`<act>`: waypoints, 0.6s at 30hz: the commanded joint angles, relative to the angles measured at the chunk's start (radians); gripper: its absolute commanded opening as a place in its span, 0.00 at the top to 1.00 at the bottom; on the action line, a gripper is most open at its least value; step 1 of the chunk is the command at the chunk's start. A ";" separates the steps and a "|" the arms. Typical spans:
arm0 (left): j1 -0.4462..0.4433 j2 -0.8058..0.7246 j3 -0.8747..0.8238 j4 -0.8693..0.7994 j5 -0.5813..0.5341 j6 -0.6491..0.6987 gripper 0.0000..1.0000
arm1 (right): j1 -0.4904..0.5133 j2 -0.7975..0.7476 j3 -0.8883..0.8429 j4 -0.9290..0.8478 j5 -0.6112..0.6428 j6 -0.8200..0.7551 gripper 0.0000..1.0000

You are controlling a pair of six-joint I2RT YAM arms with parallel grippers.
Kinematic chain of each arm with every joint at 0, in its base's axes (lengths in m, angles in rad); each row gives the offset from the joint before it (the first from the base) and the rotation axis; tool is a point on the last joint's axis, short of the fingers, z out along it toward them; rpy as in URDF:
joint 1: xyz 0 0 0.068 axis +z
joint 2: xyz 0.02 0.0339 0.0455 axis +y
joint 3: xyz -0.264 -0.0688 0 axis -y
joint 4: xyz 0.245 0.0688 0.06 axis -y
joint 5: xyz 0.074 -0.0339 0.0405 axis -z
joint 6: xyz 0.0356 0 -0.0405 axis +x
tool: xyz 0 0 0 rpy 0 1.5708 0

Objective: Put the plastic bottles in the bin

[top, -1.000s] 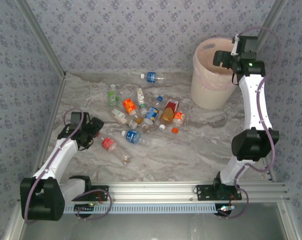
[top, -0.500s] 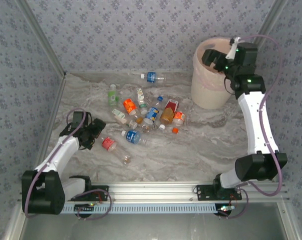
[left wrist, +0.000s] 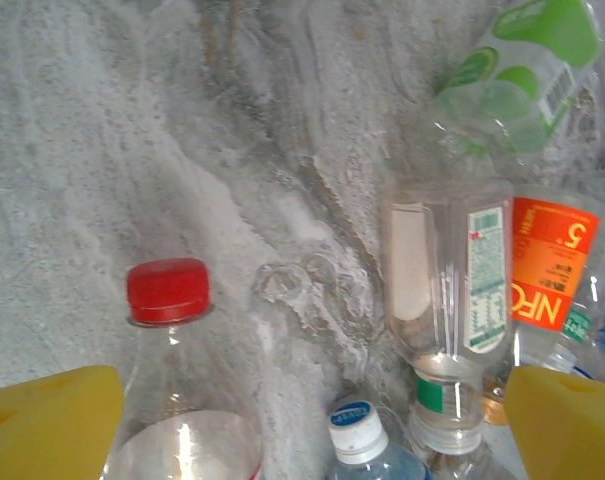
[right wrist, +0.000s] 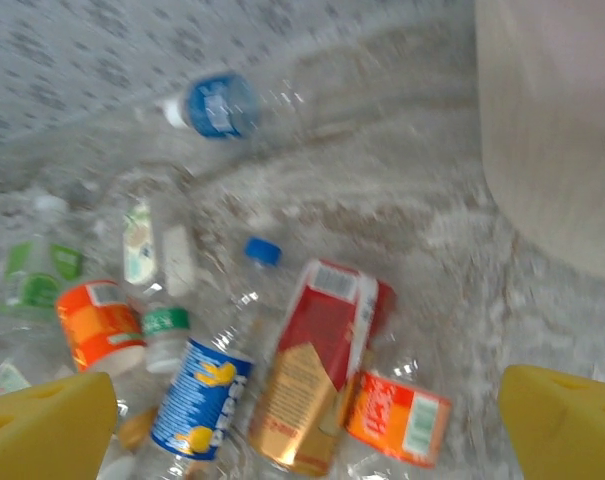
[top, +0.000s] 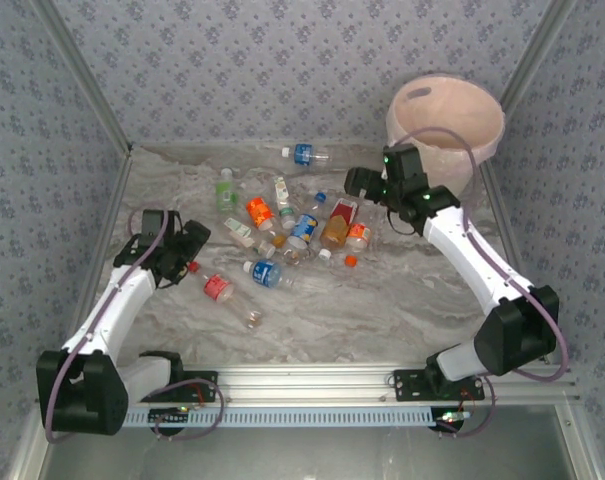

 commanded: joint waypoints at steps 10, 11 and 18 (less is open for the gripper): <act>-0.027 0.008 -0.018 0.029 0.011 -0.044 0.02 | 0.022 0.016 -0.260 0.212 0.033 0.288 0.02; -0.027 0.011 -0.021 0.031 0.013 -0.044 0.02 | 0.027 0.027 -0.266 0.210 0.048 0.288 0.02; -0.027 0.022 -0.019 0.030 0.020 -0.043 0.02 | 0.035 0.136 -0.285 0.214 0.073 0.287 0.06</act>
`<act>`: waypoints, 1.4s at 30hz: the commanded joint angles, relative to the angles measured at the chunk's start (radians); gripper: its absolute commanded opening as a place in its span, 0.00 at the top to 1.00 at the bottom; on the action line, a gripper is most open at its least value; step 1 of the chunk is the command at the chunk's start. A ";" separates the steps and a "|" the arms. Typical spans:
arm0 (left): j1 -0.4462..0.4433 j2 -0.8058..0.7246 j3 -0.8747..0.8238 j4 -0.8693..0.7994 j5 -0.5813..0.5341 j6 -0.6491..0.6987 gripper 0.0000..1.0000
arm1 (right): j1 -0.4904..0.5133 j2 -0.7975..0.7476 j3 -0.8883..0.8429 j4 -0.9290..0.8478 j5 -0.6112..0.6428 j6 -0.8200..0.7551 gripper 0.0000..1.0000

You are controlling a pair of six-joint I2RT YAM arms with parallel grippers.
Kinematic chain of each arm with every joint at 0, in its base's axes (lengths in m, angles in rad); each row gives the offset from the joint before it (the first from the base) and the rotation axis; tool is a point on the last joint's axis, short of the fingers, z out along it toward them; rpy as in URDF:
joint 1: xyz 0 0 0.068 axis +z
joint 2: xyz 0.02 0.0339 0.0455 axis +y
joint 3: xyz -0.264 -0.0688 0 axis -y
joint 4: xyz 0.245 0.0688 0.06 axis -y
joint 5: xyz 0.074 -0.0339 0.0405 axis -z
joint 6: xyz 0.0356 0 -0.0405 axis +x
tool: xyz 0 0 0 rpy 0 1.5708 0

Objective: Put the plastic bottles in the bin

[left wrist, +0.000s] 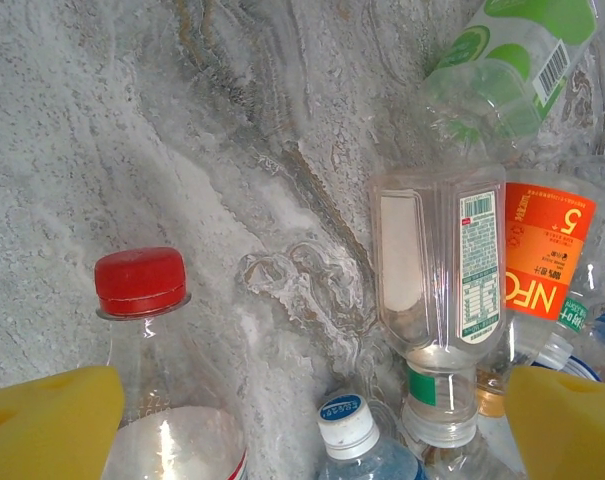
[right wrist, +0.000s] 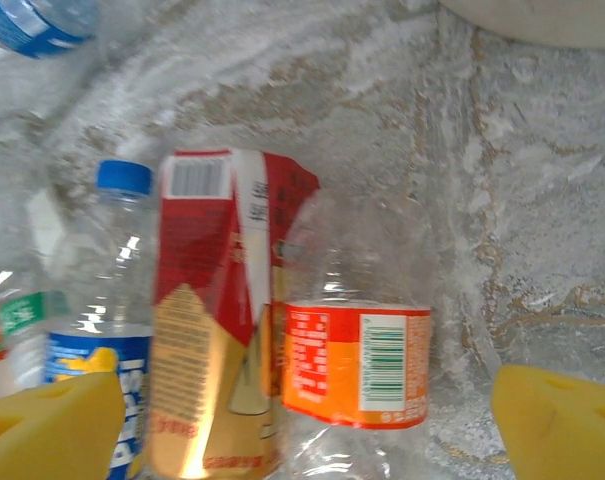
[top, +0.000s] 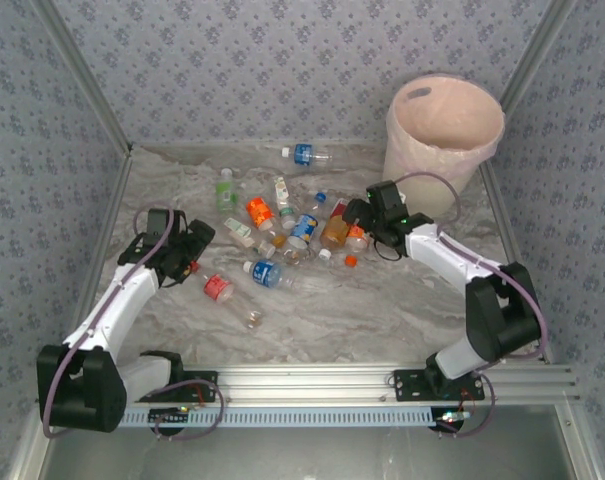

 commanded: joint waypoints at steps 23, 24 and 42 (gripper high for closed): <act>-0.002 0.031 -0.032 0.030 0.039 -0.036 0.02 | -0.044 0.187 0.015 -0.025 0.034 -0.034 0.20; -0.002 0.037 -0.030 0.032 0.043 -0.038 0.02 | -0.047 0.197 0.018 -0.023 0.037 -0.026 0.19; -0.005 0.030 -0.038 0.030 0.032 -0.042 0.02 | -0.066 0.132 -0.138 0.181 0.049 0.014 0.44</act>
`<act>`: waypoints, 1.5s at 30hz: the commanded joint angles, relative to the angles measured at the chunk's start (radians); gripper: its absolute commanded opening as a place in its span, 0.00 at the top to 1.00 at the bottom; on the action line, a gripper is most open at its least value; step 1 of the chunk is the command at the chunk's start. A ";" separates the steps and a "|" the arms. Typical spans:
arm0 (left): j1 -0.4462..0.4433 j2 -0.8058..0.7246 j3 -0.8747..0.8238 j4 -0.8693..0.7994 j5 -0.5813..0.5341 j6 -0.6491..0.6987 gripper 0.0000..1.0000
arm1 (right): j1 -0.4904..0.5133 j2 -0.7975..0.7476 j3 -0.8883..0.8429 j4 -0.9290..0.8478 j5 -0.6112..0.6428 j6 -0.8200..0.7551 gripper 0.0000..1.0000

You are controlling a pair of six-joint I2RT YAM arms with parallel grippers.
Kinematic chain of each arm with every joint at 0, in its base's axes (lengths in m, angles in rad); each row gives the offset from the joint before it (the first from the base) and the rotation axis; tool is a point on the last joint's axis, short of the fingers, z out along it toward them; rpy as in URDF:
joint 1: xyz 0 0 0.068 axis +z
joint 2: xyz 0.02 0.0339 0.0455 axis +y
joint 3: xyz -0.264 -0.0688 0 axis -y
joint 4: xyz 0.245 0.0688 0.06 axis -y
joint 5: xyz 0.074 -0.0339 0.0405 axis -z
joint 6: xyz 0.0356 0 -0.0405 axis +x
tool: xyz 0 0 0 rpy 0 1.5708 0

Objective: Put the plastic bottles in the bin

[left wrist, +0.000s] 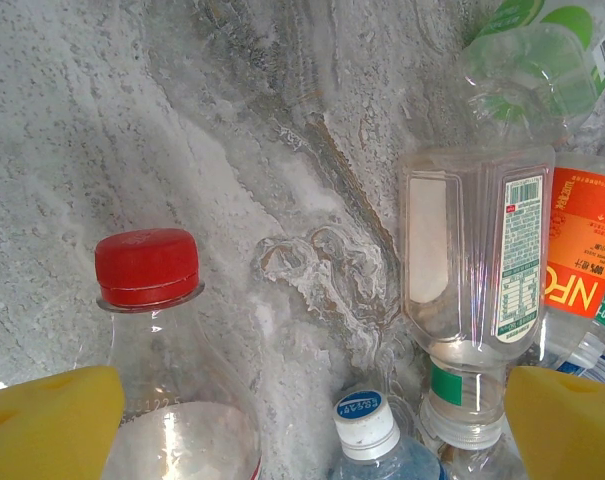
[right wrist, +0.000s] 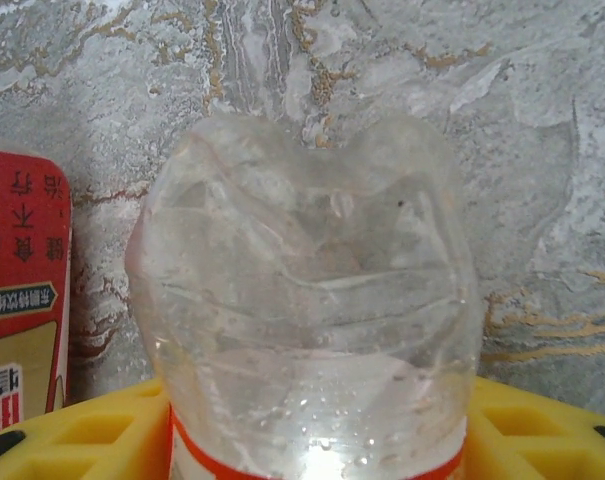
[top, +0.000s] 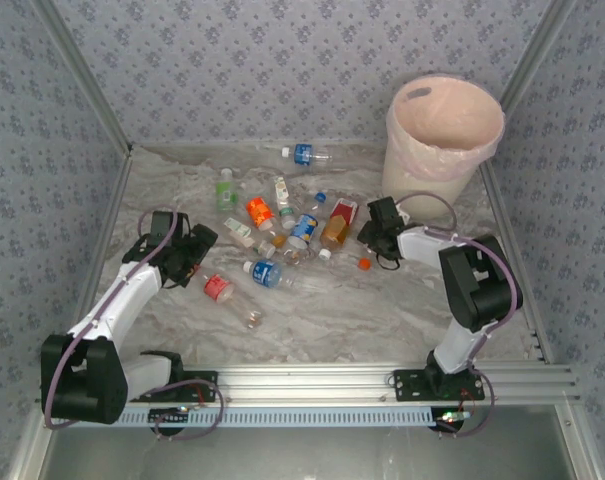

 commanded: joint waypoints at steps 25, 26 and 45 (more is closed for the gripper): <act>-0.014 0.006 -0.026 0.031 0.010 -0.032 0.02 | 0.088 -0.259 -0.133 0.400 -0.022 -0.233 0.54; -0.014 0.006 -0.025 0.031 0.009 -0.031 0.02 | 0.092 -0.265 -0.128 0.412 -0.023 -0.239 0.54; -0.015 -0.006 -0.044 0.034 0.004 -0.041 0.02 | 0.089 -0.363 0.227 0.375 -0.126 -0.526 0.55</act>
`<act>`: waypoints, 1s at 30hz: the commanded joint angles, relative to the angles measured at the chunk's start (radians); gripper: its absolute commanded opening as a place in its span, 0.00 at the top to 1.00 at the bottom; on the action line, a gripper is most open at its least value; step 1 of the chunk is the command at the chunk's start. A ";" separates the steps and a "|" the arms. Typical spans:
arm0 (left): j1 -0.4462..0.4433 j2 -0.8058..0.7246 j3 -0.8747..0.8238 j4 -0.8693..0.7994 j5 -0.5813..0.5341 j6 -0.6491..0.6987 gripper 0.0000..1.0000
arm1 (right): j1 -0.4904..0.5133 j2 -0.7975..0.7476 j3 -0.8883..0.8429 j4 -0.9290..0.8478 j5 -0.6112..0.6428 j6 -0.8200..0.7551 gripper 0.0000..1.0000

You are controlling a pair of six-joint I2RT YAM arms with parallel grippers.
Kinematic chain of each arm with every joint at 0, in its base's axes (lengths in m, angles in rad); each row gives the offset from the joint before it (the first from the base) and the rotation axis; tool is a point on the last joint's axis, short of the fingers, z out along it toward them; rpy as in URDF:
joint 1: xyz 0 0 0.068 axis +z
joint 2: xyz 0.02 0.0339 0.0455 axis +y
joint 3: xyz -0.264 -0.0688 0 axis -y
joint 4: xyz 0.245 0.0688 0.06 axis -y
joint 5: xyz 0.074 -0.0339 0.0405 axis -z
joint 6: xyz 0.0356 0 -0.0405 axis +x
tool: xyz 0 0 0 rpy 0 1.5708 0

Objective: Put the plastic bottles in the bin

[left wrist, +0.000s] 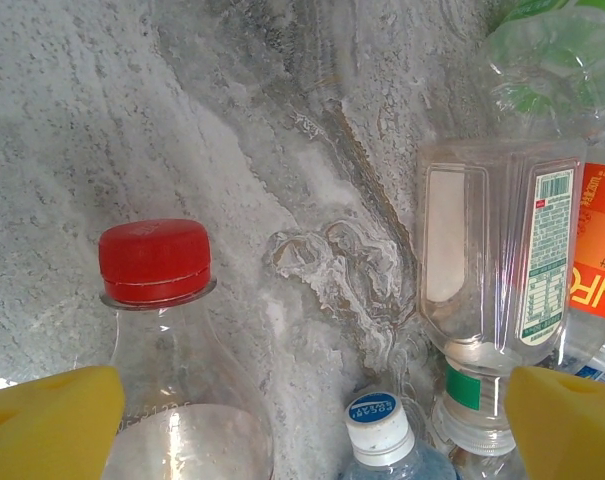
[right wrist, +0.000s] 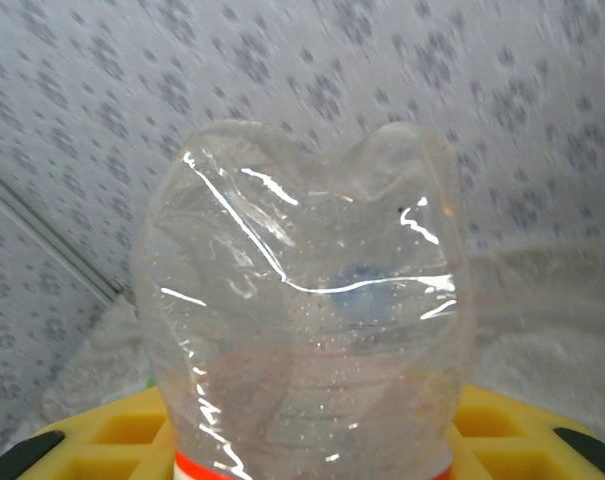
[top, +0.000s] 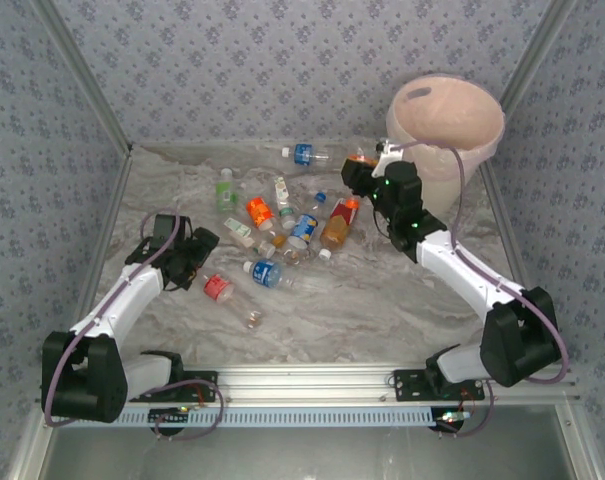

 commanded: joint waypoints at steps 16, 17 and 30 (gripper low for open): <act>-0.006 -0.051 -0.023 -0.005 -0.010 -0.031 0.02 | -0.238 0.022 0.400 -0.127 -0.071 -0.181 0.56; -0.006 -0.052 -0.022 -0.006 -0.011 -0.033 0.02 | -0.259 0.027 0.414 -0.132 -0.075 -0.179 0.56; -0.006 -0.059 -0.030 -0.009 -0.011 -0.041 0.02 | -0.453 0.123 0.526 -0.235 -0.085 -0.194 0.56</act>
